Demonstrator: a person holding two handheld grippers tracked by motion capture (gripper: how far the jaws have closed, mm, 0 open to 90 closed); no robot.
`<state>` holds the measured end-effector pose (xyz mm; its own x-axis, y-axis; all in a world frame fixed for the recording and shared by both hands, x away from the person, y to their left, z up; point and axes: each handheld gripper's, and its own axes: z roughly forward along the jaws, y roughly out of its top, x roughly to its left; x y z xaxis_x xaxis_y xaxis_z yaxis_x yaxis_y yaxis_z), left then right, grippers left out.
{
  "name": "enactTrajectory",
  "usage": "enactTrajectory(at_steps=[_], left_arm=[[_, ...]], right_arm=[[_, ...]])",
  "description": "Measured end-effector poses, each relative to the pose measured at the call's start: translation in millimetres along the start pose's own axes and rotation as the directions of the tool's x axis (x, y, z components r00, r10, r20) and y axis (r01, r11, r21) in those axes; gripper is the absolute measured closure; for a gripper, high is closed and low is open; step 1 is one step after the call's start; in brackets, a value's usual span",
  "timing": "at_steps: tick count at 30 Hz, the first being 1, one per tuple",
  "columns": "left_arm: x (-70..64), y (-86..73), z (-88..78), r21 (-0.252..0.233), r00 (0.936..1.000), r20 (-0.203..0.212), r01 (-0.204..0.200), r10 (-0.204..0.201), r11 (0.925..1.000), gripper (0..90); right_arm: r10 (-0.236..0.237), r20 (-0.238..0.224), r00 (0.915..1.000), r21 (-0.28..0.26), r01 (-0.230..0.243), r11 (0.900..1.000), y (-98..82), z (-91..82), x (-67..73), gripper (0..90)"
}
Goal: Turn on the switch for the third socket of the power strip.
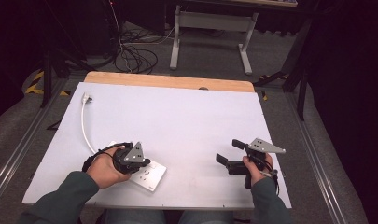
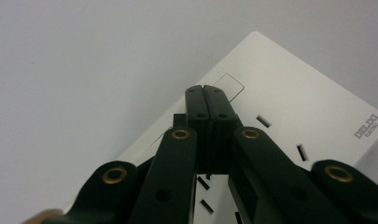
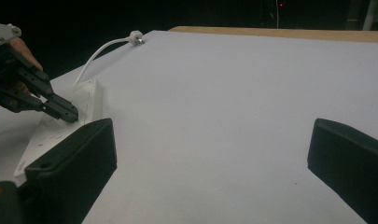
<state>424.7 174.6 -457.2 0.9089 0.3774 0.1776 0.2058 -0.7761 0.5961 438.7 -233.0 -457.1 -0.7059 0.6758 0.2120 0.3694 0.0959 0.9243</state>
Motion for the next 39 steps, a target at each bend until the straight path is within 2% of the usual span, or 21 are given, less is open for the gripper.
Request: enactTrajectory(at_steps=[11, 16, 21, 27, 30, 32, 35, 36, 39], left_arm=[[-0.2, 0.7, -0.1, -0.008, 1.0, -0.006, 0.004, -0.004, 1.0, 89.5], [-0.3, 1.4, 0.5, -0.009, 0.9999, -0.009, -0.007, 0.007, 0.9999, 89.4], [-0.4, 2.7, -0.6, -0.025, 0.9999, -0.016, -0.003, 0.003, 0.9997, 89.4], [-1.8, 1.6, 2.4, -0.005, 0.9993, -0.031, -0.019, 0.019, 0.9998, 89.8], [-1.4, 1.4, 1.7, -0.001, 0.9997, -0.025, -0.006, 0.006, 1.0, 89.8], [-1.7, 1.7, 1.3, -0.013, 0.9997, -0.023, -0.008, 0.007, 0.9999, 89.8], [-2.1, 4.3, -2.0, -0.066, 0.9999, -0.013, -0.005, 0.004, 0.9978, 89.6], [-2.6, 4.8, -1.6, -0.068, 0.9999, -0.008, -0.008, 0.007, 0.9977, 89.6], [-4.9, 5.1, 2.5, -0.032, 0.9995, -0.004, -0.032, 0.032, 0.999, 89.6]], right_arm=[[0.0, 0.0, 1.0, 0.004, 0.0, 1.0, -0.2, 0.6, 0.2, 1.9], [0.001, -0.002, 1.0, 0.006, -0.001, 1.0, -0.2, 0.8, 0.6, 1.9], [-0.001, -0.001, 1.0, 0.007, 0.001, 1.0, -0.2, 0.8, 0.3, 1.9], [-0.001, -0.001, 1.0, 0.008, 0.001, 1.0, -0.2, 0.6, 0.5, 1.9], [-0.001, -0.001, 1.0, 0.005, 0.001, 1.0, 0.0, 0.2, 0.7, 1.9], [-0.002, -0.002, 1.0, 0.006, 0.002, 1.0, 0.0, 0.1, 0.7, 1.9], [-0.002, -0.003, 1.0, 0.006, 0.002, 1.0, 0.0, 0.3, 0.6, 1.9], [-0.001, -0.004, 1.0, 0.007, 0.001, 1.0, -0.1, 0.5, 0.6, 1.9], [-0.002, -0.003, 1.0, 0.01, 0.002, 1.0, -0.2, 1.0, 0.2, 1.9]])
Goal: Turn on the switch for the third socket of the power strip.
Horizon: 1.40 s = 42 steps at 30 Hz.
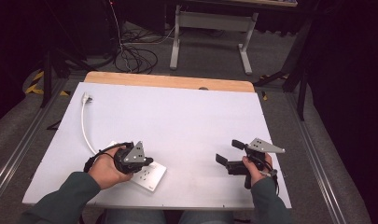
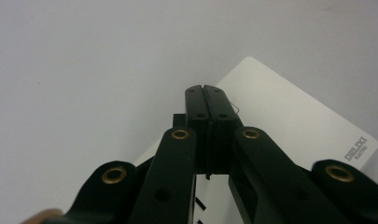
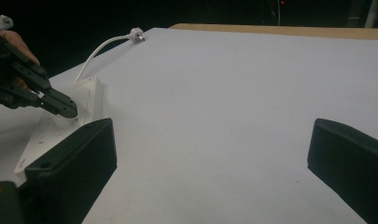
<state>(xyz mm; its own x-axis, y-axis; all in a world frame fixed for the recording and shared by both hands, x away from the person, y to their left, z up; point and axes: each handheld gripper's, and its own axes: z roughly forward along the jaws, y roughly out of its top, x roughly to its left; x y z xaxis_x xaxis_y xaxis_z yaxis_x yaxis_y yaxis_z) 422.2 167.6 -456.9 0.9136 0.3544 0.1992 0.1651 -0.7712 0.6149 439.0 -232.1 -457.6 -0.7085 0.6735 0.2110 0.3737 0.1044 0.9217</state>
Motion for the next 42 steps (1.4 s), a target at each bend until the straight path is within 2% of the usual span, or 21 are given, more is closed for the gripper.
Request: enactTrajectory(at_steps=[8, 18, 20, 22, 42], left_arm=[[-2.4, 0.4, 1.8, 0.0, 0.9999, -0.01, -0.001, 0.001, 1.0, 89.9], [-0.8, 0.0, 1.5, 0.006, 0.9993, 0.0, 0.036, -0.036, 0.9993, 89.9], [0.4, -1.2, 1.1, 0.036, 0.9986, -0.044, 0.031, -0.029, 0.9989, 89.9], [2.7, -3.1, 0.6, 0.026, 0.9983, -0.026, 0.053, -0.052, 0.9983, 89.9], [0.3, -3.3, 0.7, 0.026, 0.9988, -0.037, 0.032, -0.031, 0.9992, 89.9]], right_arm=[[0.002, 0.0, 1.0, -0.002, -0.002, 1.0, 0.1, -1.0, 0.6, 1.9], [0.003, -0.002, 1.0, -0.001, -0.003, 1.0, 0.0, -1.1, 1.0, 1.9], [0.004, -0.002, 1.0, 0.001, -0.004, 1.0, -0.1, -1.0, 0.9, 1.9], [0.004, -0.002, 1.0, 0.003, -0.004, 1.0, -0.1, -0.8, 0.9, 1.9], [0.006, -0.002, 1.0, 0.006, -0.006, 1.0, -0.1, -0.1, 0.5, 1.9]])
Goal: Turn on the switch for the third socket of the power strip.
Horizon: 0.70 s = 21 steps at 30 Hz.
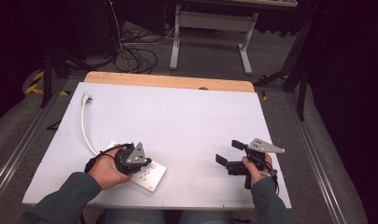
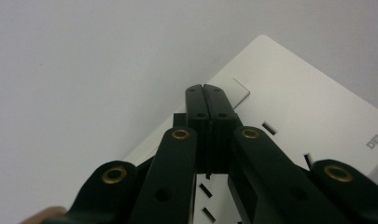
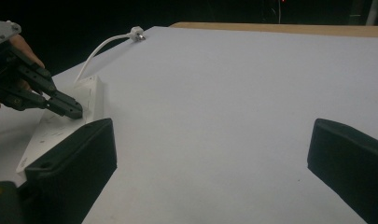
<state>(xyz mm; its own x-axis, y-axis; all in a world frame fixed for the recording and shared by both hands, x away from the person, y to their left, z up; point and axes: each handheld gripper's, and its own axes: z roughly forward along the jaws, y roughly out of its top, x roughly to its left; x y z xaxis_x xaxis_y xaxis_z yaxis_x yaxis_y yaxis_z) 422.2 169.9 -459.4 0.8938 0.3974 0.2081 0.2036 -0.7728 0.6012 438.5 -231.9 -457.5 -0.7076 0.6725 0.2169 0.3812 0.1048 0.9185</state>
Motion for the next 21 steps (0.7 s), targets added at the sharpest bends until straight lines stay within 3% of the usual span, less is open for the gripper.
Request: enactTrajectory(at_steps=[5, 10, 14, 21], left_arm=[[-2.1, -1.3, -2.1, 0.006, 1.0, -0.004, -0.006, 0.006, 1.0, 89.9], [-5.2, -3.5, -5.2, 0.027, 0.9942, -0.08, -0.069, 0.071, 0.9972, 89.9], [-1.3, -5.9, -13.6, -0.022, 0.9905, -0.137, -0.019, 0.016, 0.9996, 89.8], [2.6, -9.1, -26.8, -0.087, 0.9773, -0.21, 0.009, -0.027, 0.9962, 89.8]], right_arm=[[-0.003, -0.004, 1.0, 0.003, 0.003, 1.0, 0.9, 3.1, 0.0, 1.9], [-0.009, -0.019, 0.9998, 0.009, 0.01, 1.0, 3.0, 8.5, 1.0, 1.9], [-0.016, -0.027, 0.9995, 0.01, 0.017, 1.0, 4.6, 12.0, 1.1, 1.9], [-0.022, -0.04, 0.999, 0.013, 0.023, 1.0, 7.1, 18.0, 1.8, 1.9]])
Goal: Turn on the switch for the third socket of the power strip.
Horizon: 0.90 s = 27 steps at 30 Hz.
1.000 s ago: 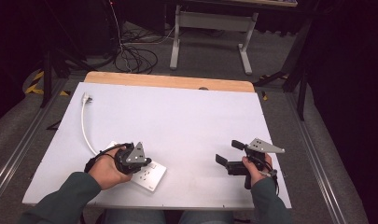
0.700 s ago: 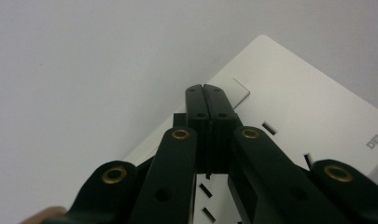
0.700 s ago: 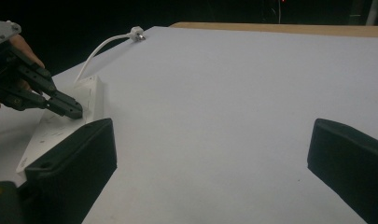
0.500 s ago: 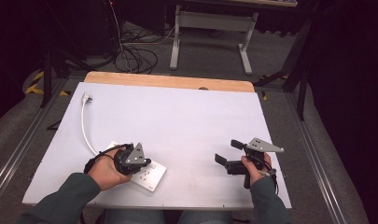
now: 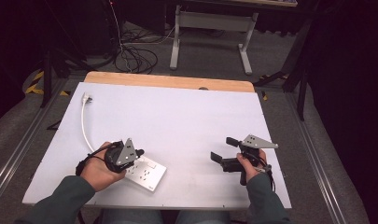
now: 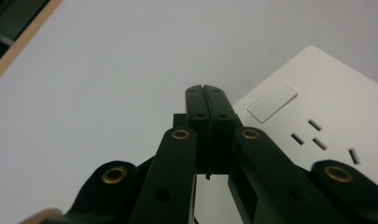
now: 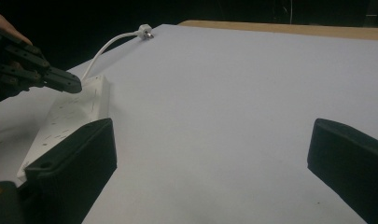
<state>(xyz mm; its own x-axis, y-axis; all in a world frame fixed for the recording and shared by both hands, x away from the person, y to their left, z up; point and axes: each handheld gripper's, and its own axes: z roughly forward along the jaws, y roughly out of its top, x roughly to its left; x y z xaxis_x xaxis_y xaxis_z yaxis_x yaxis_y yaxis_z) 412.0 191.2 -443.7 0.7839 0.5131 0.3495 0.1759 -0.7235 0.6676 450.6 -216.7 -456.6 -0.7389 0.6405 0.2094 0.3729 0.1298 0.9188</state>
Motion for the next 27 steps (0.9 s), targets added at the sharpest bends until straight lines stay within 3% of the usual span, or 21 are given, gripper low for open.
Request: enactTrajectory(at_steps=[7, 9, 13, 17, 22, 23, 27], left_arm=[[6.2, -2.9, -10.7, -0.045, 0.9981, -0.026, 0.056, -0.057, 0.9974, 89.8], [8.2, -3.7, -12.7, -0.068, 0.9952, -0.02, 0.094, -0.096, 0.9933, 89.8], [16.8, -6.9, -21.4, -0.146, 0.9814, -0.001, 0.19, -0.192, 0.9709, 89.8], [24.4, -12.4, -26.2, -0.187, 0.9656, -0.009, 0.254, -0.26, 0.949, 89.9], [28.9, -16.9, -31.4, -0.215, 0.9521, -0.043, 0.287, -0.303, 0.9334, 89.8], [30.0, -17.5, -33.0, -0.219, 0.9508, -0.062, 0.284, -0.303, 0.9335, 89.8], [32.7, -21.2, -38.2, -0.253, 0.9311, -0.096, 0.319, -0.352, 0.9132, 89.8]], right_arm=[[-0.009, -0.01, 0.9999, 0.005, 0.009, 1.0, 2.2, 5.0, 1.9, 2.1], [-0.01, -0.008, 0.9999, 0.003, 0.01, 1.0, 2.6, 4.7, 1.8, 2.1], [-0.009, -0.009, 0.9999, -0.002, 0.009, 1.0, 3.0, 3.5, 1.9, 2.1], [-0.009, -0.009, 0.9999, -0.003, 0.009, 1.0, 3.1, 3.8, 1.7, 2.2], [-0.011, -0.009, 0.9999, 0.001, 0.011, 1.0, 3.5, 5.8, 1.4, 2.1], [-0.012, -0.009, 0.9999, 0.001, 0.012, 1.0, 3.6, 6.3, 1.5, 2.2], [-0.013, -0.013, 0.9998, 0.005, 0.013, 1.0, 4.3, 8.0, 2.3, 2.1]])
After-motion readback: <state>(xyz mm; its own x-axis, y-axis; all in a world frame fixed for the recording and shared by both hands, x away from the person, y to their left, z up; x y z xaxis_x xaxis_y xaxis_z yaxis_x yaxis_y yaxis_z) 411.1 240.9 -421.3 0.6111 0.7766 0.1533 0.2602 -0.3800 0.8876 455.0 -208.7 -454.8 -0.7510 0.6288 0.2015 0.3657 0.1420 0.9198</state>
